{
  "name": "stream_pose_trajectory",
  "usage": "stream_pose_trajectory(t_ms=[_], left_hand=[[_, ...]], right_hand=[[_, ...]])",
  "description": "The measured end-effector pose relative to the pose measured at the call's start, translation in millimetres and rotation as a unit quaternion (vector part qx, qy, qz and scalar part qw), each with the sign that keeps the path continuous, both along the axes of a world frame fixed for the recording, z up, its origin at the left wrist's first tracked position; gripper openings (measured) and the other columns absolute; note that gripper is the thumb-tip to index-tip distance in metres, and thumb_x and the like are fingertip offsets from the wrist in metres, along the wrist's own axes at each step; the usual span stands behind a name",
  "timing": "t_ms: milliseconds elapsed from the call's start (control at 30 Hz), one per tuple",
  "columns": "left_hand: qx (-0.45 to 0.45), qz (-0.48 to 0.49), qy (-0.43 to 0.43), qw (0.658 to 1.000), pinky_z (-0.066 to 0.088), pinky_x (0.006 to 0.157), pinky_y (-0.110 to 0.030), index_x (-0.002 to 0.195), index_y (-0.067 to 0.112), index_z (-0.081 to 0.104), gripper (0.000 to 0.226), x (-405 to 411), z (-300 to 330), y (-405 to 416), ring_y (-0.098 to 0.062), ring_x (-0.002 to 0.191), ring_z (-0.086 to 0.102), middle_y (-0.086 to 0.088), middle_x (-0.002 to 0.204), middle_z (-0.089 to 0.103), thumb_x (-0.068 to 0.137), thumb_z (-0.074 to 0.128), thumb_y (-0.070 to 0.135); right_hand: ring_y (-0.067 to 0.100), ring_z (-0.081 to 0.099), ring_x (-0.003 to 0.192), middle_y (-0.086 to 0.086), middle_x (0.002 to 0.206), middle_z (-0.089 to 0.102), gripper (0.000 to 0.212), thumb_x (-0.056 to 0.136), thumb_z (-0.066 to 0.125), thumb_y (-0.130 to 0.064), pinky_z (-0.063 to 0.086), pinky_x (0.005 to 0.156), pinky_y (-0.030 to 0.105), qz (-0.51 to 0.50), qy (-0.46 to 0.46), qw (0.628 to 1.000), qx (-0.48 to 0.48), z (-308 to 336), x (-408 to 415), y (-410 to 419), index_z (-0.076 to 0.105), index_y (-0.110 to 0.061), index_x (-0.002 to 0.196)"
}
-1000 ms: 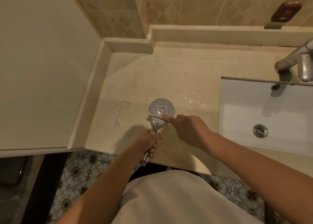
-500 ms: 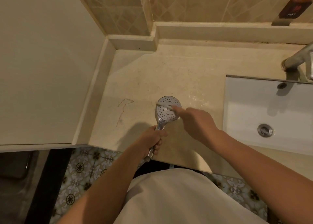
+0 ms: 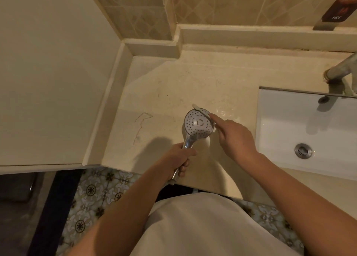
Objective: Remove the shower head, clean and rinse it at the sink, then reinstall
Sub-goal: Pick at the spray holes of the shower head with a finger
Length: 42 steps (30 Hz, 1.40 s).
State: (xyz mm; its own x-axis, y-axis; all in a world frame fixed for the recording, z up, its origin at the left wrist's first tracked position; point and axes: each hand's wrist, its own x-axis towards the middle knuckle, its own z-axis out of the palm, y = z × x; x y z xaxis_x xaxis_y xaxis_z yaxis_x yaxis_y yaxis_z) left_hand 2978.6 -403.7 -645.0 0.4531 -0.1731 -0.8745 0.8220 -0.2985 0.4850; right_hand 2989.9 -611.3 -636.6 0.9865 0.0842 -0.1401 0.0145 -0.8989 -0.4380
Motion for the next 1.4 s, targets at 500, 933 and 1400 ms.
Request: stream_pose_trajectory(t_ms=[500,933,1400], left_hand=[[0.011,0.027,0.006,1.000,0.034,0.038,-0.021,0.112,0.017,0.056,0.024,-3.3,-1.7,11.5,-0.011,0.037,0.037,0.004,0.048,0.046,0.091,0.066,0.025],[-0.016,0.071,0.030,0.997,0.032,0.038,-0.020,0.115,0.011,0.058,0.031,1.3,10.5,9.7,-0.010,0.037,0.034,0.004,0.050,0.042,0.090,0.068,0.024],[-0.055,0.084,0.025,0.995,0.032,0.038,-0.020,0.119,0.010,0.058,0.038,10.5,18.8,-0.2,-0.010,0.036,0.034,0.002,0.051,0.041,0.087,0.070,0.024]], right_hand=[[0.025,0.065,0.072,0.005,0.085,0.071,0.040,0.100,0.046,-0.023,0.043,0.058,0.030,0.025,-0.026,0.992,0.123,-8.2,-27.4,9.9,0.051,-0.031,0.139],[0.024,0.064,0.069,-0.001,0.077,0.065,0.042,0.099,0.048,-0.022,0.050,0.058,0.036,0.124,-0.011,0.988,0.090,-11.1,-37.0,1.3,0.048,-0.036,0.139],[0.014,0.055,0.062,0.003,0.070,0.062,0.034,0.102,0.036,-0.038,0.039,0.055,0.031,-0.169,0.089,0.942,0.277,-6.6,-29.4,28.5,0.059,-0.016,0.094]])
